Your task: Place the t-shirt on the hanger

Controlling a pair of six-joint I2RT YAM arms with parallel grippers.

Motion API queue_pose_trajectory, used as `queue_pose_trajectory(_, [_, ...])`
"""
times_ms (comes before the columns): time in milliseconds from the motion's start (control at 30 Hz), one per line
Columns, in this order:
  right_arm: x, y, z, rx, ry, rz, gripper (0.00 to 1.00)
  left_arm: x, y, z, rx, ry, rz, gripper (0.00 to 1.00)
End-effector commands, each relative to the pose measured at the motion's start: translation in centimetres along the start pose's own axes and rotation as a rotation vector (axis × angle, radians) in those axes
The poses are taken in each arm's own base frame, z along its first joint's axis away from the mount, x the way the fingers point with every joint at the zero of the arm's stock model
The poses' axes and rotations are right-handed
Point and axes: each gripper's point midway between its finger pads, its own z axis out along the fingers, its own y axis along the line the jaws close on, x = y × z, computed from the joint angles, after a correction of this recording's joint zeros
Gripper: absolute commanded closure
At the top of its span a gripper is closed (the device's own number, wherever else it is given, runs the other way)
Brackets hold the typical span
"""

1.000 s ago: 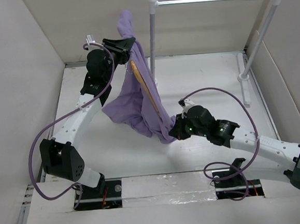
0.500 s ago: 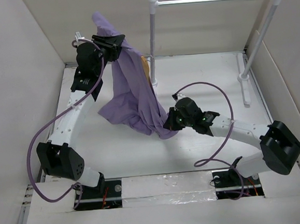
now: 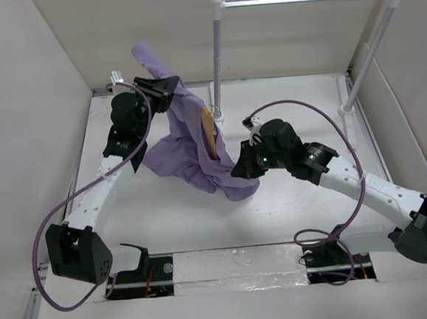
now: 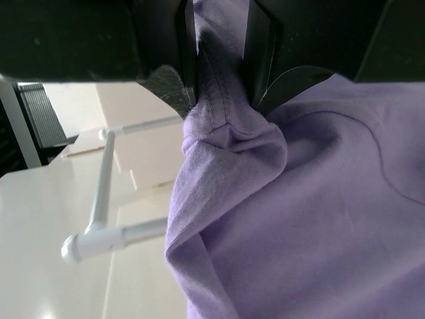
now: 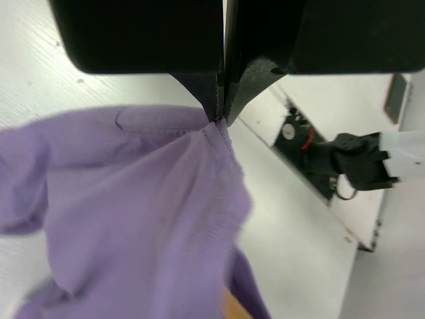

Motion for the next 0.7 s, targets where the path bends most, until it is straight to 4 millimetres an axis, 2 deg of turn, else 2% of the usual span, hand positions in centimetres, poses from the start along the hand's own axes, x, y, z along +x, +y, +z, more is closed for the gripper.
queue_pose_trajectory(0, [0.2, 1.7, 0.0, -0.063, 0.097, 0.012, 1.00, 0.7, -3.0, -3.1, 0.160, 0.040, -0.023, 1.00])
queue_pose_trajectory(67, [0.2, 3.1, 0.9, -0.094, 0.105, 0.003, 1.00, 1.4, -2.9, -4.3, 0.160, 0.073, -0.030, 1.00])
queue_pose_trajectory(100, [0.5, 3.0, 1.8, -0.087, 0.119, 0.020, 1.00, 1.9, -2.2, -4.7, 0.149, 0.091, -0.040, 1.00])
queue_pose_trajectory(167, [0.6, 3.7, 2.9, -0.097, 0.111, 0.017, 1.00, 2.6, -2.2, -5.8, 0.158, 0.126, -0.062, 1.00])
queue_pose_trajectory(200, [0.9, 3.8, 3.4, -0.097, 0.121, 0.027, 1.00, 3.0, -1.4, -6.1, 0.144, 0.141, -0.071, 1.00])
queue_pose_trajectory(333, [0.1, 6.0, 2.8, -0.133, 0.065, -0.002, 1.00, 3.8, -0.6, -7.4, 0.126, 0.176, -0.084, 1.00])
queue_pose_trajectory(433, [0.3, 6.0, 2.2, -0.130, 0.052, -0.046, 0.77, 4.4, 0.0, -7.9, 0.111, 0.203, -0.109, 1.00])
queue_pose_trajectory(467, [0.2, 5.6, 2.1, -0.108, 0.038, -0.052, 0.64, 4.6, 0.1, -8.0, 0.108, 0.212, -0.119, 1.00])
queue_pose_trajectory(567, [-0.2, 6.1, 0.8, -0.112, -0.033, -0.112, 0.46, 5.3, 0.7, -8.3, 0.085, 0.248, -0.165, 1.00])
queue_pose_trajectory(667, [-1.5, 6.1, -0.8, -0.123, -0.146, -0.137, 0.44, 5.4, 1.3, -8.5, 0.054, 0.245, -0.182, 1.00])
